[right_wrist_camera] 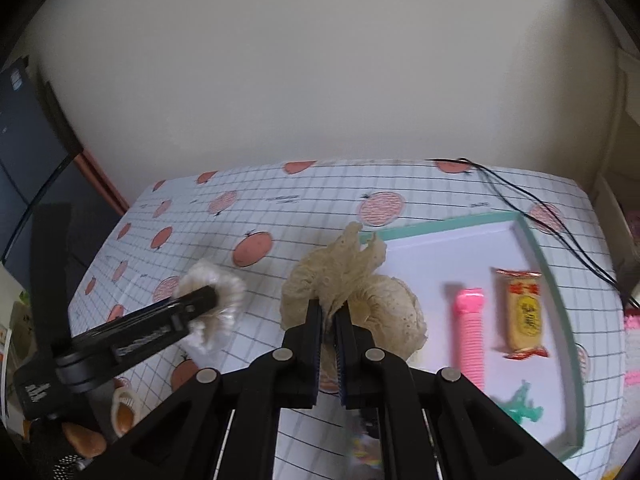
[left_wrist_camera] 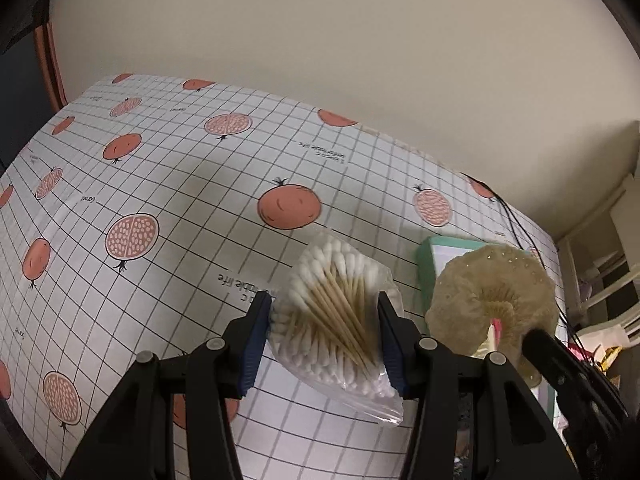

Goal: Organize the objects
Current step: 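Lift the swab bag and lace bundle and carry both over the tray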

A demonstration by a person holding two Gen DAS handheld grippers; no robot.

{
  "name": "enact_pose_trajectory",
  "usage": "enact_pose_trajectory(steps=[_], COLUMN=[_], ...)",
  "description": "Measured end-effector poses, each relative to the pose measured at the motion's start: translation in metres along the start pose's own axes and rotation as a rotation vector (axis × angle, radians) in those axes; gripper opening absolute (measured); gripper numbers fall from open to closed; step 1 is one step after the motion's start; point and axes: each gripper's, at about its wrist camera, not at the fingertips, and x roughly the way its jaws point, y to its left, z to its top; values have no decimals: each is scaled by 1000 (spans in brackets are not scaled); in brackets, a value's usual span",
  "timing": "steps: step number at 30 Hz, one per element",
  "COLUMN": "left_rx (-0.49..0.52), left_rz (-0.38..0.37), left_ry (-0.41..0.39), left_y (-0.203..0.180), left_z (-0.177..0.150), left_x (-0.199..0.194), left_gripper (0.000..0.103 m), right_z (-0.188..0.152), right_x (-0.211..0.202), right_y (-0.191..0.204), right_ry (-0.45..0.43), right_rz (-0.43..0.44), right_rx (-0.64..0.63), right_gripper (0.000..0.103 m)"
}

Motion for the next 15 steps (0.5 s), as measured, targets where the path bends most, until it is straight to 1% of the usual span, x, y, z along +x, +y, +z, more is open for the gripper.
enact_pose_trajectory(steps=[3,8,15], left_rx=[6,28,125], left_rz=[-9,-43,-93], left_ry=[-3,1,-5], left_y=[-9,-32,-82], left_z=[-2,-7,-15], left_x=[-3,-1,10], left_gripper=[52,52,53], right_z=[3,3,-1], right_x=[-6,-8,-5], right_y=[-17,-39,-71], right_ry=[-14,-13,0], right_rz=[-24,-59,-116], right_rx=[22,46,70], right_gripper=[7,7,7])
